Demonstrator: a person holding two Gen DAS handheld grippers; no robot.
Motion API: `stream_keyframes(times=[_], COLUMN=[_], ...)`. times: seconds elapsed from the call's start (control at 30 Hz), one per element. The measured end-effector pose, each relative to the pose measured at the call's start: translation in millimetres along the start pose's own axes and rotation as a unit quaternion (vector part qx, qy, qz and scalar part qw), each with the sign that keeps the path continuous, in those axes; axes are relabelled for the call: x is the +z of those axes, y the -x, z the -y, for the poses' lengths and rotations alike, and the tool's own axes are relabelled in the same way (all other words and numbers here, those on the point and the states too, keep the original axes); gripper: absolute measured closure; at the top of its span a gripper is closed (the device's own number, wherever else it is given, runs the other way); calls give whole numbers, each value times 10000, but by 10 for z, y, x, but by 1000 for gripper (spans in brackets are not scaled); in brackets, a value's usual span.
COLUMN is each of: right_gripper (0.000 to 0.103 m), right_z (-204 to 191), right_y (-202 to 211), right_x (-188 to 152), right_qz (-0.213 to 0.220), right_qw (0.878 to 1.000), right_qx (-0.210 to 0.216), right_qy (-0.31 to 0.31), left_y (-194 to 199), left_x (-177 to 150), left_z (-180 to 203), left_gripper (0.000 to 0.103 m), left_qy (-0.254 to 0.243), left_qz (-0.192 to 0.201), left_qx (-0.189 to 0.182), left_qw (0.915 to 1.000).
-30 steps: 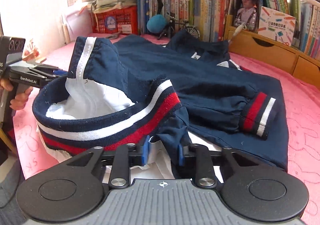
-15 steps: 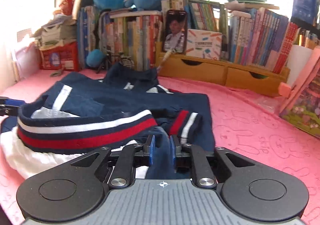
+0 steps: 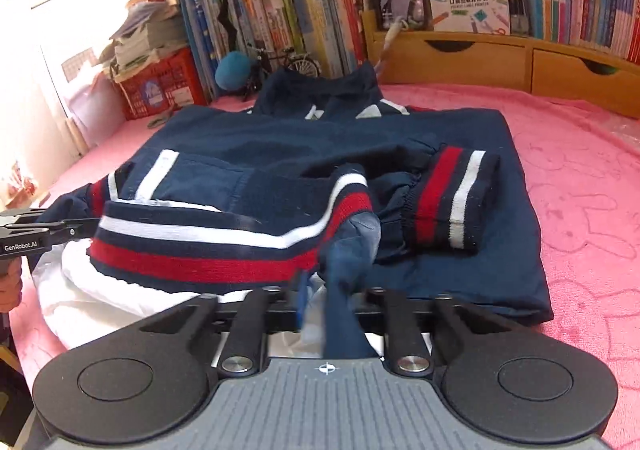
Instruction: Fold clothes
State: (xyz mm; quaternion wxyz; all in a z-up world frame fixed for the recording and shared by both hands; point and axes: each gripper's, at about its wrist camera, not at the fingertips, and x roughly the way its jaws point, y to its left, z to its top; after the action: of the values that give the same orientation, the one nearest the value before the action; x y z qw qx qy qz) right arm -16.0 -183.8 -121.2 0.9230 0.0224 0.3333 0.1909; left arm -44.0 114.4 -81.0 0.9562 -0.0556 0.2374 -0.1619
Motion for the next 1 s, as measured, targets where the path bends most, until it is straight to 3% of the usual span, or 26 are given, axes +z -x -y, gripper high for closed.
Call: stream_keyframes(times=[0.13,0.27,0.37,0.47,0.53,0.57,0.6,0.67,0.77,0.87,0.93,1.0], right_gripper=[94,93,91,88,88,87,85,82,71,62,61,65], right_z=[-189,-117,-4,191,341,396,449,529,670,725,659,469], right_y=[393,425,131,-538,-995,-1164,-1301,-1392,-1273,-973,-769,-733], right_x=[271,731,1024,1147,1087,1036,969,908,891,898,945,994], right_qz=[857,1593,1737,1212,642,417,253,189,291,692,994,868], right_qw=[9956,9850,9810,9859,9889,9885,9870,9853,9831,9780,9814,9912], right_qx=[-217,-532,-774,-1124,-1337,-1452,-1585,-1695,-1719,-1790,-1427,-762], right_qy=[308,399,374,275,86,25,-1,-121,-566,-821,-808,-643], left_y=[148,-346,-1028,-1666,-1801,-1864,-1826,-1685,-1383,-1084,-976,-958], left_x=[462,884,986,853,732,674,671,696,778,856,795,671], left_z=[-71,-311,-479,-719,-812,-859,-895,-945,-989,-1026,-787,-524], left_gripper=[91,86,74,70,65,53,38,28,29,34,36,47], left_qy=[-167,-452,-612,-379,-288,-243,-204,-76,185,425,-210,-767], left_qz=[778,1062,531,-481,-669,-754,-688,-495,-119,252,316,191], left_qx=[146,608,1117,1453,1636,1725,1785,1874,1963,2039,1757,1481], left_qw=[9967,9915,9904,9875,9838,9818,9813,9810,9803,9777,9837,9858])
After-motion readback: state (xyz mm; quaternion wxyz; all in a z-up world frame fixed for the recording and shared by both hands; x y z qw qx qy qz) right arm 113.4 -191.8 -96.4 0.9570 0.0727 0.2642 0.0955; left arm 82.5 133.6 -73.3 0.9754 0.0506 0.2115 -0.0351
